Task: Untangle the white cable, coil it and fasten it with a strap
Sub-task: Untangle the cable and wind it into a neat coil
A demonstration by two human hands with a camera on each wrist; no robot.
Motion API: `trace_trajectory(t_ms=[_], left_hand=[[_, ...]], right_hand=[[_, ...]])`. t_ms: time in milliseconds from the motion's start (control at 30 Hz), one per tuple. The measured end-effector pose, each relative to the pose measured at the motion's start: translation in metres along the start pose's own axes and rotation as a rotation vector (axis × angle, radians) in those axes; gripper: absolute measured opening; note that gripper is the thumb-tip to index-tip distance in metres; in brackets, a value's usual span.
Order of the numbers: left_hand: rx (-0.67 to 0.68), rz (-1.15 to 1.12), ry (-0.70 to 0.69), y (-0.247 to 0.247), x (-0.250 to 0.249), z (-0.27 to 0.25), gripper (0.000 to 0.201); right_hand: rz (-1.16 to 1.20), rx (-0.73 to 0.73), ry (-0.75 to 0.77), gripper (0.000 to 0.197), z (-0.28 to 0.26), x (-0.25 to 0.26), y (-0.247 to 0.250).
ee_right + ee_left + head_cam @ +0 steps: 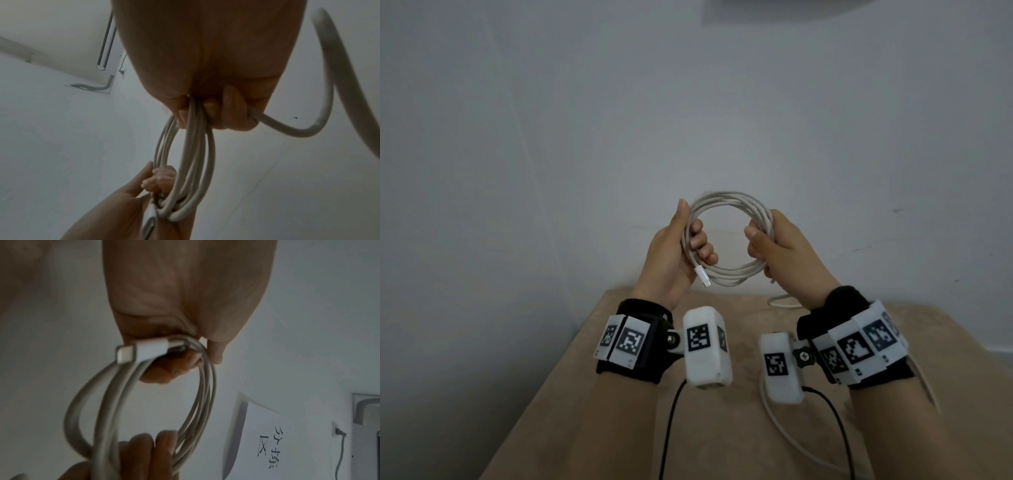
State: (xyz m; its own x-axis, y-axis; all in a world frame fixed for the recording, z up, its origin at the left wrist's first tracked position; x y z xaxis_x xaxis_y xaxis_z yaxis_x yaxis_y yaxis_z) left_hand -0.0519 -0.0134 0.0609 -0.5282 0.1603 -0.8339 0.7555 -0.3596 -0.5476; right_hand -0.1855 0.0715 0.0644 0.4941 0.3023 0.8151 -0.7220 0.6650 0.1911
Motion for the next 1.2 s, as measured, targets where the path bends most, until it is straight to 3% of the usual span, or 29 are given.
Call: trace_trajectory(t_ms=[167, 467, 667, 767, 900, 1067, 1200], left_hand=[[0.041, 0.058, 0.009, 0.007, -0.003, 0.003, 0.040], [-0.024, 0.206, -0.139, 0.002, -0.007, -0.004, 0.043], [0.017, 0.245, -0.127, 0.000, -0.006, -0.007, 0.044], [0.069, 0.268, -0.100, 0.002, -0.007, -0.006, 0.044], [0.098, 0.392, -0.089, 0.005, -0.009, -0.007, 0.046], [0.160, 0.725, -0.160, 0.005, -0.012, -0.013, 0.040], [0.177, 0.815, -0.169, 0.002, -0.009, -0.015, 0.041]], right_hand=[[-0.083, 0.028, 0.004, 0.018, 0.001, -0.001, 0.003], [-0.074, 0.045, 0.043, 0.018, 0.000, 0.004, 0.004], [-0.126, -0.023, 0.063, 0.036, 0.002, 0.001, 0.003], [-0.181, -0.035, 0.089, 0.034, 0.003, -0.002, 0.006], [-0.270, 0.066, 0.089, 0.032, 0.002, -0.004, 0.007], [-0.371, 0.287, 0.108, 0.029, -0.004, 0.000, 0.004], [-0.421, 0.311, 0.128, 0.032, -0.005, 0.001, 0.003]])
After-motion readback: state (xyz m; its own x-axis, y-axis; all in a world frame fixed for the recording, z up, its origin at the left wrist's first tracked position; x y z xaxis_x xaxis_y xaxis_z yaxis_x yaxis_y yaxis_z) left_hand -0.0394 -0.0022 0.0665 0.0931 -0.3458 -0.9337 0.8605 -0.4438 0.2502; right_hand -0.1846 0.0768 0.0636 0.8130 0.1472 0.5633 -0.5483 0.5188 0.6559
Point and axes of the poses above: each hand's wrist, its own z-axis towards the middle knuckle, its own y-axis out of the back of the hand, x = y × z, the point moved 1 cm from there along z, towards the middle knuckle, and after that the axes turned 14 degrees about -x, right-handed, at the moved point
